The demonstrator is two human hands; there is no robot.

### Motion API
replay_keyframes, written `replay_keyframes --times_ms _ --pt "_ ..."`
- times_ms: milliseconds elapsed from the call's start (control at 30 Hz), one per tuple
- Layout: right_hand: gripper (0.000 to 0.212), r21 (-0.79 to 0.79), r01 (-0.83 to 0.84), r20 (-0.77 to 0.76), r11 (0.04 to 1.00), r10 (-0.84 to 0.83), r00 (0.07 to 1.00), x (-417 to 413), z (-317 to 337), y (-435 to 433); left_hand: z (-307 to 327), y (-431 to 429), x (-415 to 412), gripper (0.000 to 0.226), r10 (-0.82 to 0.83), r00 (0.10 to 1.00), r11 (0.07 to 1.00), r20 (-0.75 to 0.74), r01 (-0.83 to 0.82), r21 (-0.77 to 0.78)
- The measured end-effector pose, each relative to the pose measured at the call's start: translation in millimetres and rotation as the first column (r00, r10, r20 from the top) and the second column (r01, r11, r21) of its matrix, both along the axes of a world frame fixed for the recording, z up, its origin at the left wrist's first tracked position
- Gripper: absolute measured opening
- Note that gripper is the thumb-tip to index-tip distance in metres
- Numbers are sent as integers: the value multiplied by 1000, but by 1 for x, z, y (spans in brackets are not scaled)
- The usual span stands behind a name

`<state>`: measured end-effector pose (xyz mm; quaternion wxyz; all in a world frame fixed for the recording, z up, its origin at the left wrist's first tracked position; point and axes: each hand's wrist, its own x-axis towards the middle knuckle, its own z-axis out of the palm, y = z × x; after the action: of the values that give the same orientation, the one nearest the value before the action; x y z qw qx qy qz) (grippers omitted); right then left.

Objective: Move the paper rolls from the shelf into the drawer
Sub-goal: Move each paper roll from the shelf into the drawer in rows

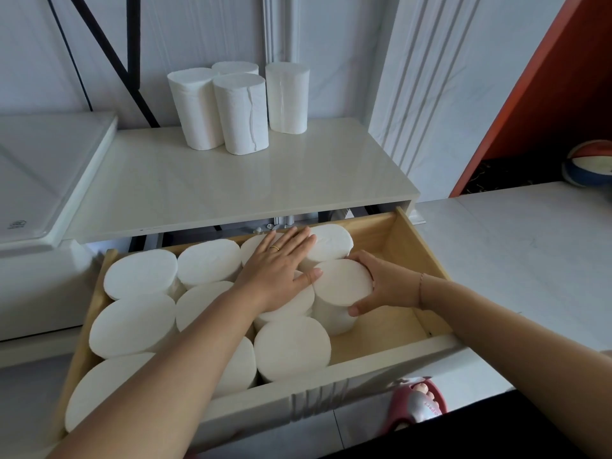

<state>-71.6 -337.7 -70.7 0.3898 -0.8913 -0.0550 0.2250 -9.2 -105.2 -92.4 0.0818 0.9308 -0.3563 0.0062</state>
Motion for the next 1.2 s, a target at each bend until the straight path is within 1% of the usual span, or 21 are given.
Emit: replay_keyframes --times_ms 67,133,167,200,267,367,467,533,567,600,633,667,700,733,767,800,833,867,933,1033,1200 --pt "80 33 36 -142 999 -31 989 -1 -1 -3 -1 0 0 78 -1 1000 1000 -6 1 2" --pt "77 140 108 -364 984 -50 930 -4 0 -5 -2 0 1 78 -2 1000 1000 -5 2 6" --pt "76 197 166 -449 966 -62 891 -5 1 -4 -3 1 1 78 -1 1000 1000 -4 1 8" --pt "73 239 216 -491 947 -75 868 -5 1 -3 -3 1 2 78 0 1000 1000 -3 0 9" --pt "59 293 284 -491 913 -111 864 -4 -2 0 -5 0 2 78 2 1000 1000 3 -2 9" --pt "41 344 294 -431 891 -128 893 -2 -2 5 -5 0 2 77 8 1000 1000 9 -8 12" --pt "41 320 290 -412 902 -143 900 -2 1 6 -4 -1 2 77 12 1000 1000 3 -12 16" --pt "45 226 249 -380 942 -149 913 -1 5 7 -3 -1 1 77 19 999 1000 31 -20 8" --pt "44 114 188 -329 976 -141 934 0 9 9 -2 -1 0 76 35 998 999 61 -35 -6" --pt "42 -58 106 -251 993 -117 961 3 15 11 0 0 0 76 63 994 998 95 -61 -25" --pt "41 -271 39 -157 962 -84 984 8 23 13 2 1 0 76 98 987 995 129 -93 -43" --pt "45 -473 31 -45 881 -59 997 15 32 15 4 3 1 76 135 977 990 166 -128 -53" --pt "51 -598 101 97 795 -54 994 22 41 17 5 6 2 76 174 963 985 205 -165 -57" --pt "53 -615 215 253 759 -68 965 31 49 22 6 10 5 74 217 946 976 240 -208 -62" --pt "50 -530 330 393 781 -119 912 40 56 27 7 14 8 72 266 928 964 260 -256 -72" --pt "42 -378 413 492 829 -198 848 49 62 34 7 18 12 71 319 911 948 262 -307 -85" --pt "37 -219 439 540 871 -267 798 59 66 42 8 22 16 71 373 894 928 249 -360 -98" --pt "40 -106 429 557 897 -304 773 71 67 52 8 26 20 71 421 879 907 223 -406 -112" --pt "64 15 383 537 924 -330 776 100 64 72 6 32 26 72 477 862 878 170 -461 -128" --pt "89 151 381 461 912 -406 789 147 58 101 4 34 27 72 492 853 869 175 -471 -149" --pt "104 269 452 415 851 -525 743 215 51 140 3 34 26 72 493 848 866 195 -456 -203"
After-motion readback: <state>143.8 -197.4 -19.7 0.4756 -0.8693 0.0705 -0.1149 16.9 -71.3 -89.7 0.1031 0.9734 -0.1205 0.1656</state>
